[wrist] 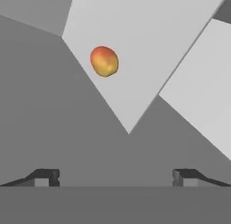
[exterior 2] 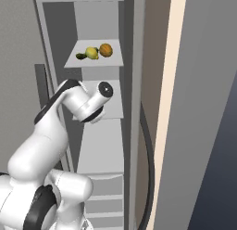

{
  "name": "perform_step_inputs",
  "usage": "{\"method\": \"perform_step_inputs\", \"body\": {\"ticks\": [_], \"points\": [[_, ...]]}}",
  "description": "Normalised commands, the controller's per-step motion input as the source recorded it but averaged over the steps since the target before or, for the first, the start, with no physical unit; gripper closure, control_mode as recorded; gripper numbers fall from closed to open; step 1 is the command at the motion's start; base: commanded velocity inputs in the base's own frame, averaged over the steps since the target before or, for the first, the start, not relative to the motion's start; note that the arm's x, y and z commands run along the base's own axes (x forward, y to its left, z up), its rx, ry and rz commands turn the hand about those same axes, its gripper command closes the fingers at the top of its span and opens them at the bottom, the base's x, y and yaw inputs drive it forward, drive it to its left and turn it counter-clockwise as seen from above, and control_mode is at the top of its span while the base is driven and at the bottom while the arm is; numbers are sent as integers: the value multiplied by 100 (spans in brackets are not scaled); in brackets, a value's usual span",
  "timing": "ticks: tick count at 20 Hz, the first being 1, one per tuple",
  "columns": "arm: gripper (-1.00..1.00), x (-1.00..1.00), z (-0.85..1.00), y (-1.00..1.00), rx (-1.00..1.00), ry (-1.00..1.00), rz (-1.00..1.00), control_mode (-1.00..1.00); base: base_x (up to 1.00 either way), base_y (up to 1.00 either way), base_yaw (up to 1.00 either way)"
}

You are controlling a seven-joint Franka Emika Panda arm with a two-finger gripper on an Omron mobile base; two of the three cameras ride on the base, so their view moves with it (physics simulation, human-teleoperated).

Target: Take the mango and lemon from the second highest rack and move them to the highest rack where the squashs are located, to maximize freezer space. Close the freezer door after rearranging.

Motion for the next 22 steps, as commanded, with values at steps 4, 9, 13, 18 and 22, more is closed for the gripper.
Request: {"method": "perform_step_inputs", "body": {"ticks": [4, 9, 13, 18, 22], "points": [[-100, 24, -13, 1, 0, 17, 0, -100, 0, 0, 0], [-100, 47, -4, 12, 4, 18, 0, -100, 0, 0, 0], [-100, 40, -2, 5, 6, 10, 0, -100, 0, 0, 0], [-100, 36, -9, 2, 5, 7, 0, -100, 0, 0, 0], [-100, 24, -27, 13, 0, 3, 0, -100, 0, 0, 0]]}}
